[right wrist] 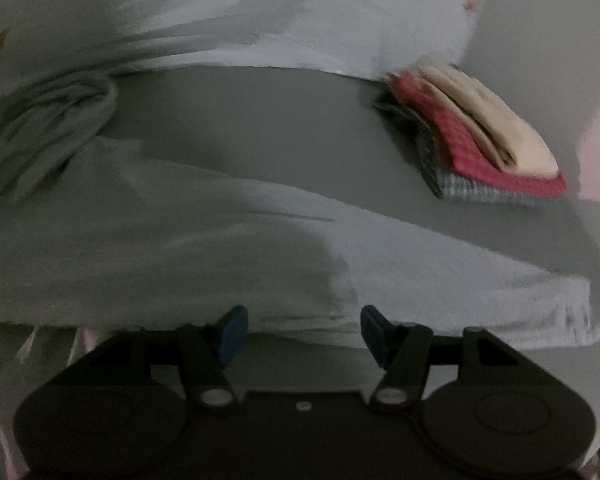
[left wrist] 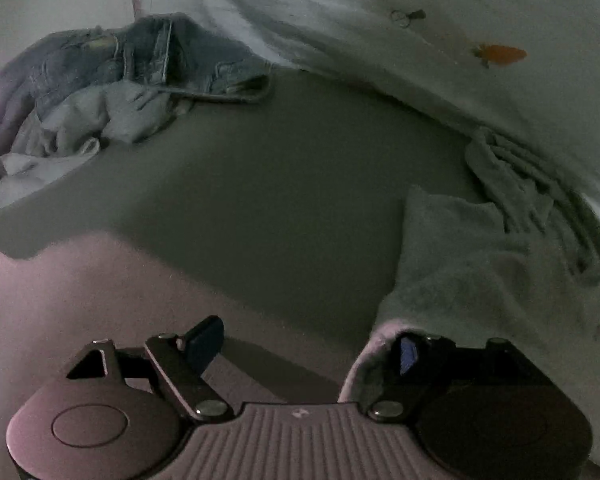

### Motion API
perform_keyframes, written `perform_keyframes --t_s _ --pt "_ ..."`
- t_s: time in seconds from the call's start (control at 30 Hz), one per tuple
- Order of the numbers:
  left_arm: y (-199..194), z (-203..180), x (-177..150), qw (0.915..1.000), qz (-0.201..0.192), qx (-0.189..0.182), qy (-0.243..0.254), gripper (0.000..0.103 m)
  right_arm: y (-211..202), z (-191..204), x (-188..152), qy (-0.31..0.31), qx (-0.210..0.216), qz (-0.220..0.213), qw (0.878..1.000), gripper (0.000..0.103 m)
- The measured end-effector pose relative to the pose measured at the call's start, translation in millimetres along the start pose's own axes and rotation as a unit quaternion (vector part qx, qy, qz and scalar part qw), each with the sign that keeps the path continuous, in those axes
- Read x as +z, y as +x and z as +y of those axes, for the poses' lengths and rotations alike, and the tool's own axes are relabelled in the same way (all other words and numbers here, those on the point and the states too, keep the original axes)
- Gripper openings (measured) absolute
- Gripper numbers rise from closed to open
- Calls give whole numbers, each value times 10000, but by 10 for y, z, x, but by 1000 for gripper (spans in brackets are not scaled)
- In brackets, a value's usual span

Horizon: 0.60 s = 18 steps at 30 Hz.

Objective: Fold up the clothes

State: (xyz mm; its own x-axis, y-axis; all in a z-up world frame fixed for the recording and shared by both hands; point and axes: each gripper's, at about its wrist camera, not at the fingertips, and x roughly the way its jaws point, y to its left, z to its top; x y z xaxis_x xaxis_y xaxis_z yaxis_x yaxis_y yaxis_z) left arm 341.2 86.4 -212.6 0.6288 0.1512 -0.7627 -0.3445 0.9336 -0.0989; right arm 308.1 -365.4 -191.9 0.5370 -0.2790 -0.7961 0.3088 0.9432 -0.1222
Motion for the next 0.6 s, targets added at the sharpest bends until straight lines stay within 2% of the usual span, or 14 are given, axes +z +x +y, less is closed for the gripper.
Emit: perform_keyframes --t_s 0.13,0.27,0.37,0.47,0.6 --pt "-35 -104 1 9977 153 -122 653 86 124 -215 44 648 6 137 9978 64" --pt "-196 85 74 9955 306 -545 712 90 257 -450 83 1441 161 260 9891 66" --pt "-290 98 147 9958 216 -609 649 92 371 -583 85 1891 320 331 9809 70" --pt "-377 81 222 9964 83 -637 552 97 458 -582 91 1940 318 368 9798 74" --pt "-493 58 321 9968 -94 -674 422 98 488 -462 93 1696 350 236 9846 72"
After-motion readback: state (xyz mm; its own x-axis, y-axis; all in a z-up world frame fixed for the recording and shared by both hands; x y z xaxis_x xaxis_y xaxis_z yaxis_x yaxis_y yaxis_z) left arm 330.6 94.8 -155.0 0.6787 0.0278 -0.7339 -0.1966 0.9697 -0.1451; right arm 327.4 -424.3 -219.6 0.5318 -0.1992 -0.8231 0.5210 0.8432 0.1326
